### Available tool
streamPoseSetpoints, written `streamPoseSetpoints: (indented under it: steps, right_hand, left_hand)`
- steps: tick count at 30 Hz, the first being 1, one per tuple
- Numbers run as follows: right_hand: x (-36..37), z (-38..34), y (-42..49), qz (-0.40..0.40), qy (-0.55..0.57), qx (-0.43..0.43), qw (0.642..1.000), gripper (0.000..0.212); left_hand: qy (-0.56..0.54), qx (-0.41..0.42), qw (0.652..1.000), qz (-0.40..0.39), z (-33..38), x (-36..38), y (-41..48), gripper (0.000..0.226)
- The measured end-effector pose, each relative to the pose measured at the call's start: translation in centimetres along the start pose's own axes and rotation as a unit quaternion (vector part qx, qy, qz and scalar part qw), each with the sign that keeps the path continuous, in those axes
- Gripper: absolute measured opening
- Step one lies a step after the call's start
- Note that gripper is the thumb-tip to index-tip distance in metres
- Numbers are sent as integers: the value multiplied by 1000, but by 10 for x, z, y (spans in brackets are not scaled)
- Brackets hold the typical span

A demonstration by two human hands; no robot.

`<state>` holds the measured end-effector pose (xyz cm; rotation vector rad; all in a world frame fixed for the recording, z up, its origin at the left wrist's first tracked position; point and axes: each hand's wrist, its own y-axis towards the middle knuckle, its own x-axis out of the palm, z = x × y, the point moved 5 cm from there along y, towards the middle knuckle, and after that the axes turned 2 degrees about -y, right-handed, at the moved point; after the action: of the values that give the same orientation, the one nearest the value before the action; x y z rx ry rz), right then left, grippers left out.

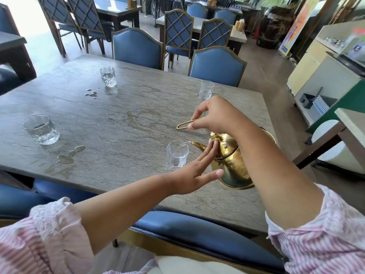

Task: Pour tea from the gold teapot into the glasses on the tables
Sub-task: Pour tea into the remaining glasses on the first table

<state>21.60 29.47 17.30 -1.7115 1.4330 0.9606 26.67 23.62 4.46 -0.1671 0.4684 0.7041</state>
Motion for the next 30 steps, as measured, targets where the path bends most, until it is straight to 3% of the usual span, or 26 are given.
streamPoseSetpoints:
  steps: [30]
  right_hand:
    - [9, 7, 2, -19, -2, 9, 1000, 19]
  left_hand:
    - [-38, -24, 999, 5, -5, 6, -1, 73]
